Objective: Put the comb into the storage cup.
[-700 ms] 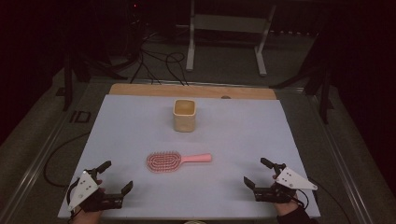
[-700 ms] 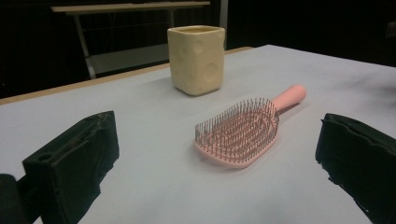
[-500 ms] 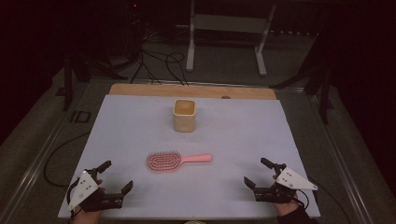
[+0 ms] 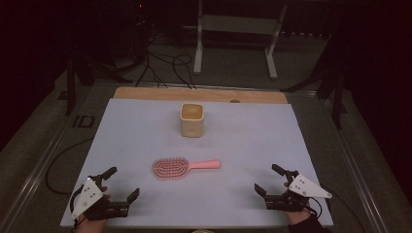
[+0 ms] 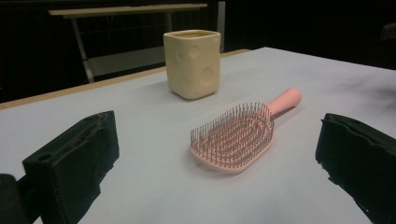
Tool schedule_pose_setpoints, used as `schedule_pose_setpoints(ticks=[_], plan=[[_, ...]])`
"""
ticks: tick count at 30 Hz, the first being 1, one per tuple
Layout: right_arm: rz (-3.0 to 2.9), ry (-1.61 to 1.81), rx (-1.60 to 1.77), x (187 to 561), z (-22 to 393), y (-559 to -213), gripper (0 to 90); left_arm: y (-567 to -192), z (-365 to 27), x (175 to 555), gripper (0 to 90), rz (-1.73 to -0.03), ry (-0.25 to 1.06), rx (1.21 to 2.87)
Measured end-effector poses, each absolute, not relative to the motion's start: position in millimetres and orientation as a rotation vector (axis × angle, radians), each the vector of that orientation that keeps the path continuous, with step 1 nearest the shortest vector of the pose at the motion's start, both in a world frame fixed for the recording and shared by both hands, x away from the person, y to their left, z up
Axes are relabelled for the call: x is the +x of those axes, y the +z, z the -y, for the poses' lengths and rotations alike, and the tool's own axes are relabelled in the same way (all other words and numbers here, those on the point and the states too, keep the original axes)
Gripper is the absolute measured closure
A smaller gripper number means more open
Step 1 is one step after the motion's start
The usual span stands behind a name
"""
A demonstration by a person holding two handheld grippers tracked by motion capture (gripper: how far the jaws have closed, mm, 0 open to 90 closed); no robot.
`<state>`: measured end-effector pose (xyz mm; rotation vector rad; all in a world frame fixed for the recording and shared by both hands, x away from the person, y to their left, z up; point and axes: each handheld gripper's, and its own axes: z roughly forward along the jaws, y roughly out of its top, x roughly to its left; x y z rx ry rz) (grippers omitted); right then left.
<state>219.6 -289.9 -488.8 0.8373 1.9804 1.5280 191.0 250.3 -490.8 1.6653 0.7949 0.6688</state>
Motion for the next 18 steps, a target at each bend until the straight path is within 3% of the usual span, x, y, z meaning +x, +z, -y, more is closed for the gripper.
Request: schedule_pose_setpoints(ticks=[18], plan=[[-1.967,1.526,0.84,218.8,290.3,-486.8,8.1,-466.7,-237.8,199.0,0.3,-0.788,0.605,1.687]])
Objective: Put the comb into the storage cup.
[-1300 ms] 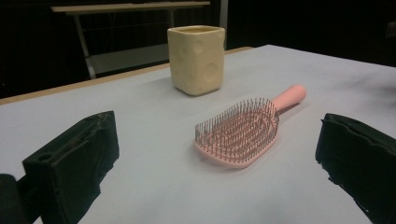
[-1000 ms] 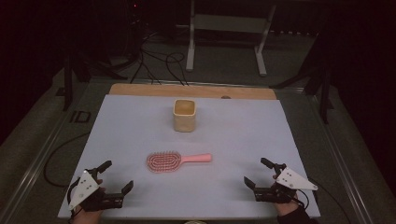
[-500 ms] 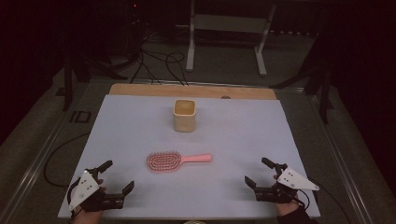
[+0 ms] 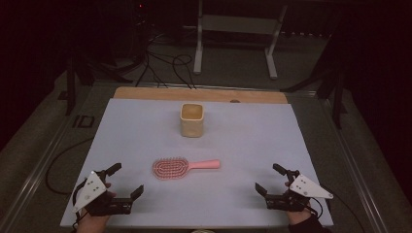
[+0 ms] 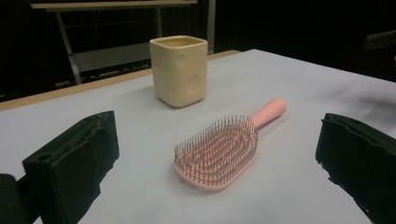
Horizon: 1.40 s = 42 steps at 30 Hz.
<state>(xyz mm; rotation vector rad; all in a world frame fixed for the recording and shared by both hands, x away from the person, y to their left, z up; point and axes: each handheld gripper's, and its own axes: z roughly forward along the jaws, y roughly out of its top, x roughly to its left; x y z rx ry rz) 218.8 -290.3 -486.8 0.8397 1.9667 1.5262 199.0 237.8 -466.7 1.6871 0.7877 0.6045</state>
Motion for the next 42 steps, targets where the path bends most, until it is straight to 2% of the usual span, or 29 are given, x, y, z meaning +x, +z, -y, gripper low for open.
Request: schedule_pose_setpoints(ticks=[20,42], plan=[[-1.961,1.533,0.845,218.0,289.8,-485.6,8.1,-426.2,-217.1,220.1,0.3,-0.719,0.579,1.761],[-1.953,1.547,0.851,217.9,290.8,-485.4,8.1,-403.4,-169.0,253.9,0.4,-0.641,0.459,1.81]])
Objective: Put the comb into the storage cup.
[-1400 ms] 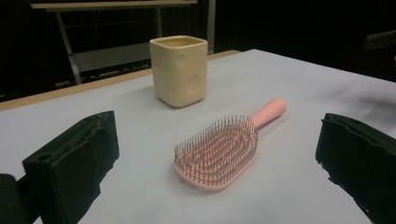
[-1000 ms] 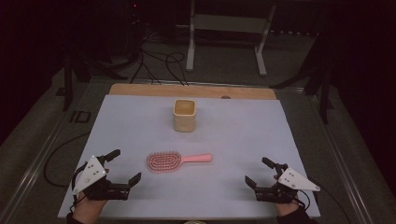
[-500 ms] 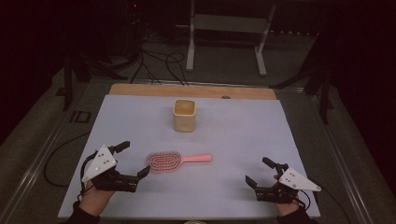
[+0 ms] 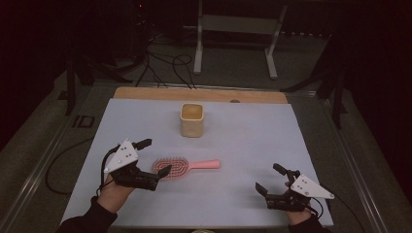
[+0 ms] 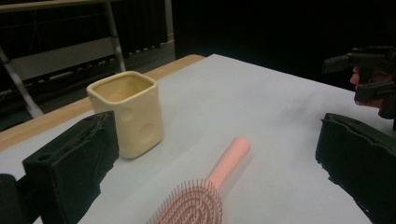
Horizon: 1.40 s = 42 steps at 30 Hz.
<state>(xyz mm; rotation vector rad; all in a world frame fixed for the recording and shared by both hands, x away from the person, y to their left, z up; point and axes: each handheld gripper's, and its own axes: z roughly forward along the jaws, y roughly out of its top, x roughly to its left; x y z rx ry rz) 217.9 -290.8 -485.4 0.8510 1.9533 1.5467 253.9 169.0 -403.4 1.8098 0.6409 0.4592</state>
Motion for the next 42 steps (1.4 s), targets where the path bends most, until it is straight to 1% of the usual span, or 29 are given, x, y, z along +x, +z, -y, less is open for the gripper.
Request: schedule_pose_setpoints(ticks=[6,20,24,31,42], plan=[[-1.954,1.55,0.846,217.6,290.5,-485.0,8.1,-401.9,-152.0,262.5,0.4,-0.619,0.423,1.827],[-1.959,1.556,0.846,217.9,290.3,-485.3,8.2,-402.8,-120.0,278.6,0.4,-0.584,0.387,1.861],[-1.956,1.557,0.843,217.3,290.3,-484.9,8.2,-404.9,-111.8,284.6,0.4,-0.59,0.356,1.87],[-1.958,1.557,0.844,217.7,289.9,-485.3,8.1,-410.4,-95.4,293.9,0.4,-0.607,0.357,1.91],[-1.962,1.563,0.841,218.0,289.5,-485.7,8.2,-422.2,-69.1,308.8,0.8,-0.647,0.319,1.951]])
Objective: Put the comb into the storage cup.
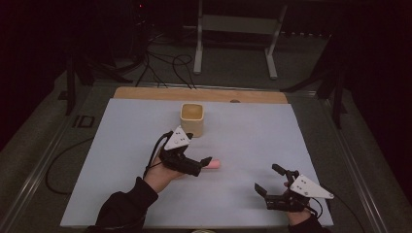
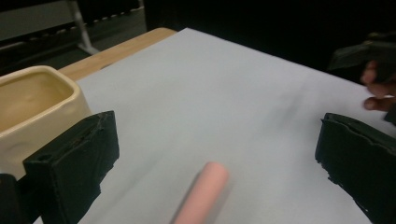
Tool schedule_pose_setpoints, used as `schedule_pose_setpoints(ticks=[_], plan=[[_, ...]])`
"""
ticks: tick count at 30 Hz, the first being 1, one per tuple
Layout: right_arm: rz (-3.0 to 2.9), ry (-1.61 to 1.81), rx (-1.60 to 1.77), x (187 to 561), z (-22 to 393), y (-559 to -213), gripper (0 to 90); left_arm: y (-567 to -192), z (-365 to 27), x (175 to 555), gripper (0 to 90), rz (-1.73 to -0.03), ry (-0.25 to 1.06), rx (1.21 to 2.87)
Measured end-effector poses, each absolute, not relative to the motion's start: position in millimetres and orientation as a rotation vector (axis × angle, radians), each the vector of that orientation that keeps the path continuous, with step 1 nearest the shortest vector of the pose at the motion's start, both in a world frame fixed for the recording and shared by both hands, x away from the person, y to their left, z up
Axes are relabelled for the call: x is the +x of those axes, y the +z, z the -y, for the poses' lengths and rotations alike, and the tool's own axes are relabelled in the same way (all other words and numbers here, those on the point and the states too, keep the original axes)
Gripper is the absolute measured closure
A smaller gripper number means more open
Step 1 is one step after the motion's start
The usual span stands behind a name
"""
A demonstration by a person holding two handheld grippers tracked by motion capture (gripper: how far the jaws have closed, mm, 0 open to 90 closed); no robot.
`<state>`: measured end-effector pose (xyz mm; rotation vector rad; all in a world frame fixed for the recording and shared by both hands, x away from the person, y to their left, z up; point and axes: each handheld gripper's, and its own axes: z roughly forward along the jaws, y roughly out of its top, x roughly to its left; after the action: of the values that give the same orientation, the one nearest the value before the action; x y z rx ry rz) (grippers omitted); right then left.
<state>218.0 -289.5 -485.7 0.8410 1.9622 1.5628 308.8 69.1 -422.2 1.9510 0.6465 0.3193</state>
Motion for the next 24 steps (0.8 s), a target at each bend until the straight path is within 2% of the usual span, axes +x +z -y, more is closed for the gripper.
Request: schedule_pose_setpoints(ticks=[7,13,21,24], plan=[[-1.961,1.563,0.838,217.7,289.7,-485.5,8.2,-429.5,-60.4,313.6,6.0,-0.651,0.316,1.949],[-1.961,1.564,0.836,217.5,289.7,-485.3,8.2,-437.9,-53.7,319.2,16.1,-0.688,0.326,1.976],[-1.961,1.568,0.833,217.5,289.7,-485.2,8.3,-445.9,-46.0,323.8,34.8,-0.745,0.326,2.011],[-1.962,1.571,0.834,217.9,289.7,-485.5,8.2,-447.8,-45.1,325.7,49.6,-0.751,0.315,2.009]])
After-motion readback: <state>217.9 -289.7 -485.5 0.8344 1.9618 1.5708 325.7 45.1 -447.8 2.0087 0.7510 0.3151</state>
